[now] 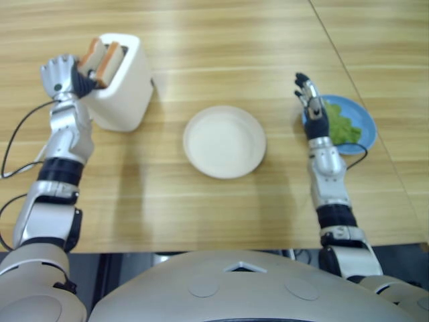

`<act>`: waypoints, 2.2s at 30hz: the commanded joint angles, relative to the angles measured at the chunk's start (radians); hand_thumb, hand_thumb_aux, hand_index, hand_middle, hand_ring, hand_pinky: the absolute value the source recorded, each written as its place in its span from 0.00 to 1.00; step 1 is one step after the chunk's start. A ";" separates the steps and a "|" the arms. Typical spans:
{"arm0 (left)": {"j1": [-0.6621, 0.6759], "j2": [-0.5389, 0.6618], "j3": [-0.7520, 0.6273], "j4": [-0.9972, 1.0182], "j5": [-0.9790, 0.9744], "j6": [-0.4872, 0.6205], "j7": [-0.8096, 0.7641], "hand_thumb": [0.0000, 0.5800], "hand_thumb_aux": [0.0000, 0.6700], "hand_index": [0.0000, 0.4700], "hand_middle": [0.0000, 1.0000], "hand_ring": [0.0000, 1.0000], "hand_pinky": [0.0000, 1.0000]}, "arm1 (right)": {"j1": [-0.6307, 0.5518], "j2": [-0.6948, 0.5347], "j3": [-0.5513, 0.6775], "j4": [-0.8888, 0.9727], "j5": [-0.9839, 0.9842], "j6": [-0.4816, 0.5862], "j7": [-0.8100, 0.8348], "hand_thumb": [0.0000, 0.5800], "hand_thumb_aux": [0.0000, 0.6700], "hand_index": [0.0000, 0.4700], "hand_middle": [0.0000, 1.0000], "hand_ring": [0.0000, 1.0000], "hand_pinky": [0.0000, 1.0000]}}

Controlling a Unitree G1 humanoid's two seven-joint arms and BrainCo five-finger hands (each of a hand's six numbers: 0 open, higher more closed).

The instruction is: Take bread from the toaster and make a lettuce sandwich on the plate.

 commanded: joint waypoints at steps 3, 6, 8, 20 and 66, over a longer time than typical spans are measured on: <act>0.013 -0.017 -0.001 0.064 -0.033 -0.049 0.024 1.00 1.00 0.98 1.00 1.00 1.00 | 0.003 -0.005 -0.005 0.005 -0.008 0.015 -0.003 0.00 0.00 0.00 0.00 0.00 0.00; 0.032 -0.009 0.039 -0.038 -0.043 -0.078 0.103 1.00 1.00 0.98 1.00 1.00 1.00 | 0.003 -0.005 -0.006 0.007 -0.009 0.014 -0.004 0.00 0.00 0.00 0.00 0.00 0.00; 0.061 -0.007 0.084 -0.151 -0.056 -0.125 0.177 1.00 1.00 0.98 1.00 1.00 1.00 | 0.005 -0.005 -0.007 0.006 -0.009 0.014 -0.005 0.00 0.00 0.00 0.00 0.00 0.00; 0.240 -0.129 0.344 -0.731 -0.534 -0.506 0.103 1.00 1.00 0.98 1.00 1.00 1.00 | 0.002 0.004 -0.004 0.009 -0.010 0.011 -0.007 0.00 0.00 0.00 0.00 0.00 0.00; 0.273 -0.406 -0.002 -0.468 -0.633 -0.283 -0.551 0.00 0.00 0.00 0.00 0.00 0.00 | -0.219 -0.559 0.199 0.459 -0.732 0.251 -0.456 0.00 0.00 0.00 0.00 0.00 0.00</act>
